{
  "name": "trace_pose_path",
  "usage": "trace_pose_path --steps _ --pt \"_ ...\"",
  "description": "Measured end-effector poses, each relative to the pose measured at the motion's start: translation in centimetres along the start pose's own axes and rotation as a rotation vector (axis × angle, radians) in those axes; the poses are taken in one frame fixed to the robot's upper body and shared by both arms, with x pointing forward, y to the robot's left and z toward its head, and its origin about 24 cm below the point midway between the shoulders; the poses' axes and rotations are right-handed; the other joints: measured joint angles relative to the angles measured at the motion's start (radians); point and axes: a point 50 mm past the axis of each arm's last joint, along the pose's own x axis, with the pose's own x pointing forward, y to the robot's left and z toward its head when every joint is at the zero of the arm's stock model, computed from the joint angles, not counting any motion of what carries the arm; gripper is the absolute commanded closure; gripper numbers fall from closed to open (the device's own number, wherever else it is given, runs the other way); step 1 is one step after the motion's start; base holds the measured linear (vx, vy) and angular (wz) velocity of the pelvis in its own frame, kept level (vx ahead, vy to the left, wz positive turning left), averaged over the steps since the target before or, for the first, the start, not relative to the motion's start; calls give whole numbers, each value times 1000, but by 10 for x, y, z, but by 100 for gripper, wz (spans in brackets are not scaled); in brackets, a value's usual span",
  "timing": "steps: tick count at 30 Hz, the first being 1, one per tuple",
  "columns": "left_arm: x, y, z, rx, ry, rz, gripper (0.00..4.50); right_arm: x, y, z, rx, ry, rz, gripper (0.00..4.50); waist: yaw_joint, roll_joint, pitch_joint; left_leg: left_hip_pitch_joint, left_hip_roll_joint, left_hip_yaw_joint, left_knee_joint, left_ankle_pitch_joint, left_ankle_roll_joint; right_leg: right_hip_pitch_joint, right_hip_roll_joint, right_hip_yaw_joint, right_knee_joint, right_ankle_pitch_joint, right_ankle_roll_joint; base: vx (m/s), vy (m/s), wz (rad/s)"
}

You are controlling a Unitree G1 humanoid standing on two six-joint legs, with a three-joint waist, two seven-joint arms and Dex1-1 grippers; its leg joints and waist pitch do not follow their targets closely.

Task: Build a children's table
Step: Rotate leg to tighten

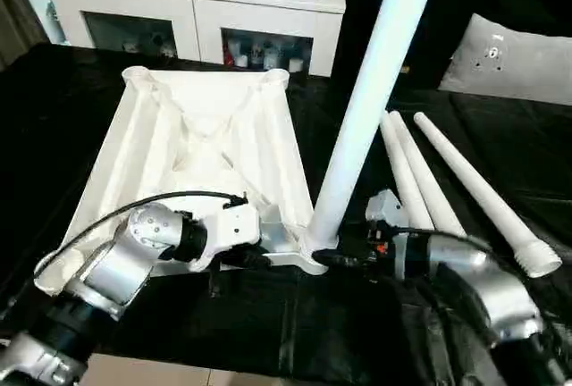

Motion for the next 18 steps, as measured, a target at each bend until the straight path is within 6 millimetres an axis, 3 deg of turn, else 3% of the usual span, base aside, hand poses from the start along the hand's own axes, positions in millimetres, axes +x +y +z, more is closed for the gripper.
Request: trace_pose_path --steps 7,13,14,18 --pt "35 -1 17 -224 -17 237 450 29 -9 -3 187 -112 -399 178 -34 0 0 9 -1 1 1 0 0 7 -2 -1 -4 -2 4 0 0 0" --pt "48 -4 28 -295 -21 322 450 43 -13 2 256 -145 -526 178 -45 -3 -1 5 -1 -2 1 0 0 6 -2 -4 -7 -2 4 0 0 0" --pt "48 -3 28 -290 -19 324 450 44 -13 2 256 -149 -527 122 -46 -3 -1 3 -1 -3 1 0 0 5 -2 -5 -7 -2 4 0 0 0" --pt "46 -4 32 -248 -15 322 450 46 -12 0 236 -144 -532 88 -45 -2 0 -7 0 -5 0 0 0 -1 -2 -9 -6 0 2 0 0 0"
